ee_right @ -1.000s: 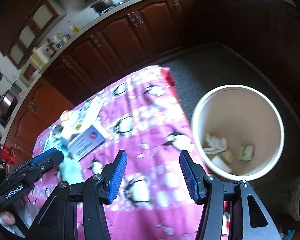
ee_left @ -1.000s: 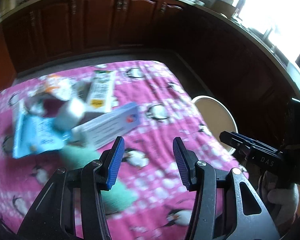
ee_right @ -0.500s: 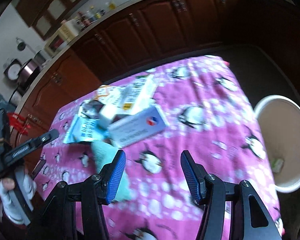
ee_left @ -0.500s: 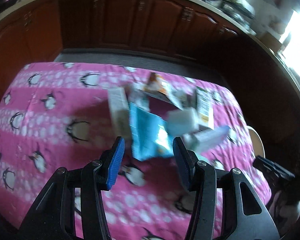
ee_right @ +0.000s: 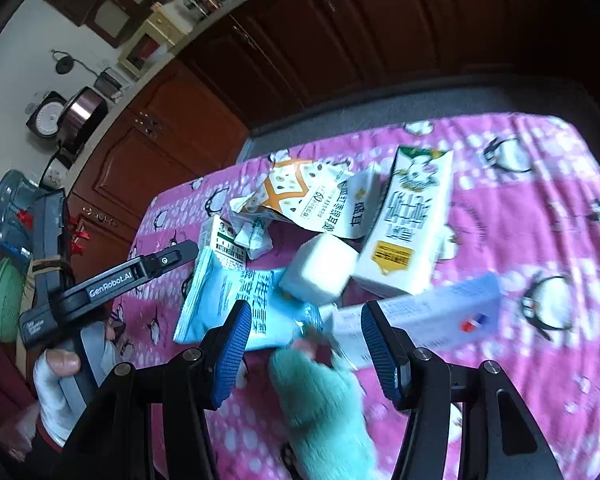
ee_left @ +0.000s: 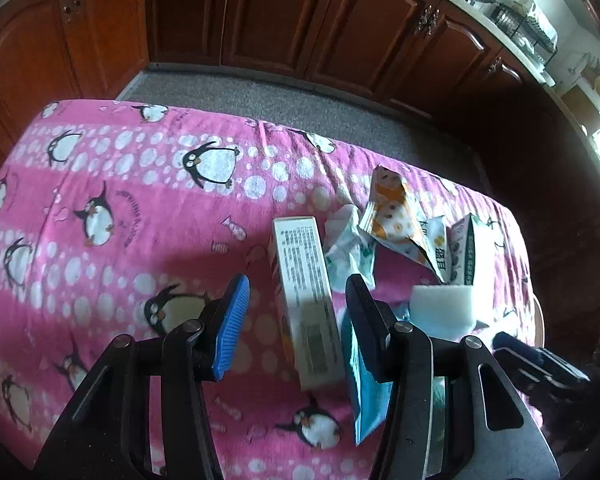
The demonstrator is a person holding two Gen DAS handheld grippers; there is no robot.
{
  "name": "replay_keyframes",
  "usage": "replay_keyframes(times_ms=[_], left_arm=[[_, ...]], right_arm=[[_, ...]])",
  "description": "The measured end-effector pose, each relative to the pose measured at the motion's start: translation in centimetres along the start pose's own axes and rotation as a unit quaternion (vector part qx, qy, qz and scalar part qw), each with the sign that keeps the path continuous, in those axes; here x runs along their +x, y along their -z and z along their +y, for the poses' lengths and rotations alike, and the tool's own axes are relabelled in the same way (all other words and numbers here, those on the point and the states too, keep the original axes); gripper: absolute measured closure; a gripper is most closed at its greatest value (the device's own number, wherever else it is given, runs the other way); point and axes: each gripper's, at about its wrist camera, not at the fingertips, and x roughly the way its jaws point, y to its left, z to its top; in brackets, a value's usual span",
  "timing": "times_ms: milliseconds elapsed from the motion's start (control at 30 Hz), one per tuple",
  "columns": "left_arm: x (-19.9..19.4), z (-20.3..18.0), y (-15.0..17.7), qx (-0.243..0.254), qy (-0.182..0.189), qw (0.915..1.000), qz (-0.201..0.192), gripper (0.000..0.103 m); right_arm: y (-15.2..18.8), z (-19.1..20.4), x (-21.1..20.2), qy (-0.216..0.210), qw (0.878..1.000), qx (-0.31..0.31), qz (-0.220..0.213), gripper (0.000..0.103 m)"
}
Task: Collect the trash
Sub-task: 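Grasp the white box with the left tool while the right tool reaches the blue snack bag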
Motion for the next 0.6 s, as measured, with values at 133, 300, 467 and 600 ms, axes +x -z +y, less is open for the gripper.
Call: replay_keyframes(times_ms=[133,300,467,600], left_arm=[[1.7,-0.2,-0.6,0.004,-0.008,0.9999,0.013,0.054],[3.4,0.0,-0.8,0.005,-0.018,0.9995,0.025,0.054],[3.7,0.5,-0.5,0.008,-0.011,0.9994,0.033,0.074],[2.4,1.3,0.1,0.001,-0.008,0.9998,0.016,0.078]], right_arm=[[-0.9,-0.6,2.3,-0.012,0.999,0.031,0.017,0.048],[-1.5,-1.4,3.7,-0.028,0.997,0.060,0.026,0.049],[-1.3,-1.3,3.5,-0.029,0.998,0.051,0.003,0.081],[-0.7,-1.3,1.8,-0.039,0.998,0.039,-0.014,0.091]])
